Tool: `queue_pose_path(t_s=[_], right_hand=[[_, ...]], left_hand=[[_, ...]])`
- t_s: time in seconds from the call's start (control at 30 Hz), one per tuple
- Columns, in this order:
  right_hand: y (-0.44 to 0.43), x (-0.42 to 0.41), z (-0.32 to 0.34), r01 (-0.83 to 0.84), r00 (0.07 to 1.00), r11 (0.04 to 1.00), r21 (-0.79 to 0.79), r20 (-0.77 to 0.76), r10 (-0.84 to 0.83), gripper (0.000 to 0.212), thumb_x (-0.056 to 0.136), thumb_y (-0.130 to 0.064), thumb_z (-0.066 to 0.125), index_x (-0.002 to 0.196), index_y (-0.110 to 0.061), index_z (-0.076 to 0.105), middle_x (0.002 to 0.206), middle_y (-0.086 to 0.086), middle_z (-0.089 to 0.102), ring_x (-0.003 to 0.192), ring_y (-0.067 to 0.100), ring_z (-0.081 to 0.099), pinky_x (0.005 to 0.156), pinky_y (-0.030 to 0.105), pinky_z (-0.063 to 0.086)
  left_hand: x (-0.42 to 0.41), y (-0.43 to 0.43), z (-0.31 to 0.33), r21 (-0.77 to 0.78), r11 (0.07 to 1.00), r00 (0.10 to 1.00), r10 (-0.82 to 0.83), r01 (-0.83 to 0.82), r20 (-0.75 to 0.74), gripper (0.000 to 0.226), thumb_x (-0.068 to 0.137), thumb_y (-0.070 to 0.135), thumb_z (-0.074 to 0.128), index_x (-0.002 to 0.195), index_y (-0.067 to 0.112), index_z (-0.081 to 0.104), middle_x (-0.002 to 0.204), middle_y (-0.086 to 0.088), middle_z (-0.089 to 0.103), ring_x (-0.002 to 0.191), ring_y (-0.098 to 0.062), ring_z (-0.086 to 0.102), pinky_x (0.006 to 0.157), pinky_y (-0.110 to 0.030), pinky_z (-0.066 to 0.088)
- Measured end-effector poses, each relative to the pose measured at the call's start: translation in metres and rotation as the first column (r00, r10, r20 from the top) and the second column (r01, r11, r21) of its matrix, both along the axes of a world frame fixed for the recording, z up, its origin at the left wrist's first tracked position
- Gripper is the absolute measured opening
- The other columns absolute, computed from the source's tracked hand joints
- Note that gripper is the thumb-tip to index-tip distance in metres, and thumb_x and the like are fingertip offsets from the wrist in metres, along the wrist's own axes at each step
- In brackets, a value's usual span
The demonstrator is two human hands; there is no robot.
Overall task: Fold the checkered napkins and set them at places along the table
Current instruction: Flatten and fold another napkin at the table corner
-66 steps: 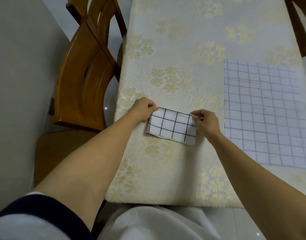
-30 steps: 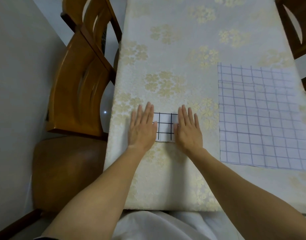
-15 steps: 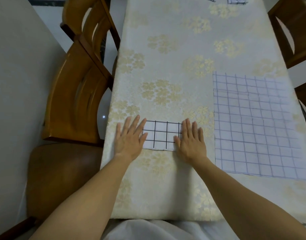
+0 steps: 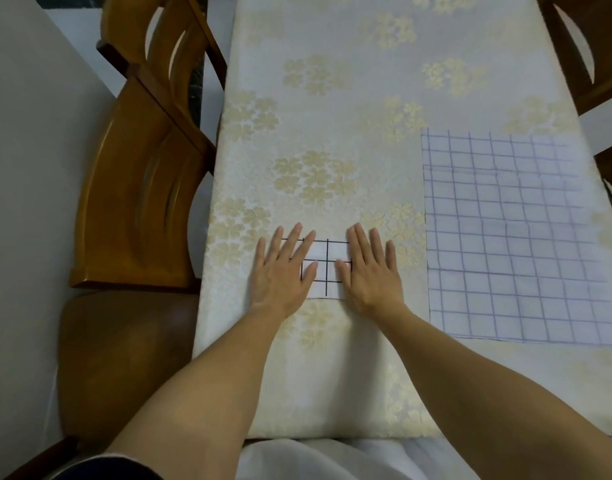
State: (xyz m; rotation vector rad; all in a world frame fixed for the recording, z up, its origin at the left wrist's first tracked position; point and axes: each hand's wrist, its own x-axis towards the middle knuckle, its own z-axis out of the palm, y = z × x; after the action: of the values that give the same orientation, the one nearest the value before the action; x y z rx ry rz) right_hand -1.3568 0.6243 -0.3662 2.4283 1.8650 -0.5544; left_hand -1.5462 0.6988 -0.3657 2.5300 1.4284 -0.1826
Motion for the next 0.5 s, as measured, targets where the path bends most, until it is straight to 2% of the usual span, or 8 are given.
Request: queue_pose_path(t_s=[0.17,0.23,0.27,0.3,0.33,0.37,0.43,0.5], right_hand=[[-0.004,0.012,0.004,-0.003,1.000,1.000,-0.028,-0.026,0.002,0.068,0.102,-0.061,-0.001,0.157,-0.026,-0.022,0.163,-0.010,-0.031,0.149,0.015,-0.032,0.124,0.048,-0.013],[-0.003,0.011,0.005,-0.001,1.000,0.999,-0.034,-0.022,0.001,0.070,0.103,-0.061,0.003,0.160,-0.023,-0.014,0.165,-0.007,-0.024,0.151,0.018,-0.026,0.124,0.049,-0.012],[0.000,0.011,0.006,0.013,1.000,1.000,-0.011,-0.023,-0.013,0.071,0.103,-0.060,0.008,0.161,-0.020,0.000,0.169,-0.002,-0.011,0.155,0.023,-0.014,0.125,0.049,-0.008],[0.004,0.010,0.009,0.035,0.999,0.999,0.041,-0.024,-0.034,0.070,0.103,-0.061,0.016,0.159,-0.018,0.020,0.168,0.003,0.010,0.155,0.028,0.006,0.125,0.049,0.003],[0.008,0.011,0.012,0.051,0.999,0.992,0.111,-0.011,-0.050,0.068,0.101,-0.062,0.024,0.149,-0.016,0.040,0.158,0.007,0.033,0.147,0.033,0.028,0.122,0.049,0.017],[0.012,0.012,0.014,0.059,0.998,0.984,0.166,0.013,-0.062,0.065,0.098,-0.065,0.033,0.136,-0.016,0.052,0.143,0.009,0.048,0.133,0.035,0.043,0.114,0.048,0.029],[0.024,0.015,0.020,0.053,0.997,0.977,0.205,0.043,-0.063,0.062,0.091,-0.068,0.049,0.123,-0.016,0.059,0.125,0.009,0.056,0.115,0.033,0.050,0.102,0.045,0.038],[0.038,0.013,0.028,0.008,1.000,0.988,0.153,0.027,-0.012,0.061,0.088,-0.067,0.058,0.124,-0.017,0.057,0.122,0.007,0.058,0.112,0.031,0.050,0.098,0.042,0.038]], left_hand=[[-0.038,0.013,0.004,-0.018,0.999,0.999,0.035,-0.035,-0.014,0.061,0.103,0.063,0.002,0.155,0.044,-0.023,0.166,0.012,-0.023,0.155,-0.020,-0.018,0.126,-0.051,-0.005],[-0.042,0.017,0.006,-0.047,0.999,1.000,0.021,-0.022,-0.017,0.060,0.103,0.061,0.004,0.155,0.045,-0.022,0.166,0.014,-0.022,0.155,-0.020,-0.018,0.126,-0.050,-0.006],[-0.041,0.017,0.008,-0.053,0.998,1.000,0.025,-0.026,-0.017,0.060,0.104,0.060,0.006,0.156,0.045,-0.018,0.166,0.014,-0.020,0.156,-0.020,-0.016,0.126,-0.050,-0.005],[-0.038,0.016,0.010,-0.058,0.997,0.999,0.041,-0.041,-0.012,0.059,0.105,0.058,0.009,0.159,0.044,-0.011,0.168,0.012,-0.015,0.156,-0.021,-0.012,0.126,-0.049,-0.004],[-0.033,0.016,0.013,-0.064,0.995,0.997,0.079,-0.078,0.024,0.058,0.106,0.056,0.015,0.161,0.041,0.004,0.170,0.010,-0.004,0.157,-0.021,-0.005,0.127,-0.048,-0.001],[-0.027,0.016,0.017,-0.067,0.990,0.987,0.130,-0.124,0.091,0.055,0.107,0.053,0.023,0.160,0.037,0.023,0.170,0.007,0.012,0.157,-0.023,0.005,0.127,-0.047,0.003],[-0.013,0.020,0.028,-0.042,0.986,0.959,0.167,-0.161,0.228,0.046,0.106,0.048,0.038,0.144,0.028,0.052,0.156,0.001,0.044,0.149,-0.024,0.029,0.126,-0.044,0.013],[0.004,0.031,0.038,-0.034,0.997,0.969,0.078,-0.072,0.236,0.044,0.102,0.049,0.050,0.137,0.023,0.056,0.138,0.000,0.056,0.134,-0.023,0.043,0.120,-0.039,0.023]])
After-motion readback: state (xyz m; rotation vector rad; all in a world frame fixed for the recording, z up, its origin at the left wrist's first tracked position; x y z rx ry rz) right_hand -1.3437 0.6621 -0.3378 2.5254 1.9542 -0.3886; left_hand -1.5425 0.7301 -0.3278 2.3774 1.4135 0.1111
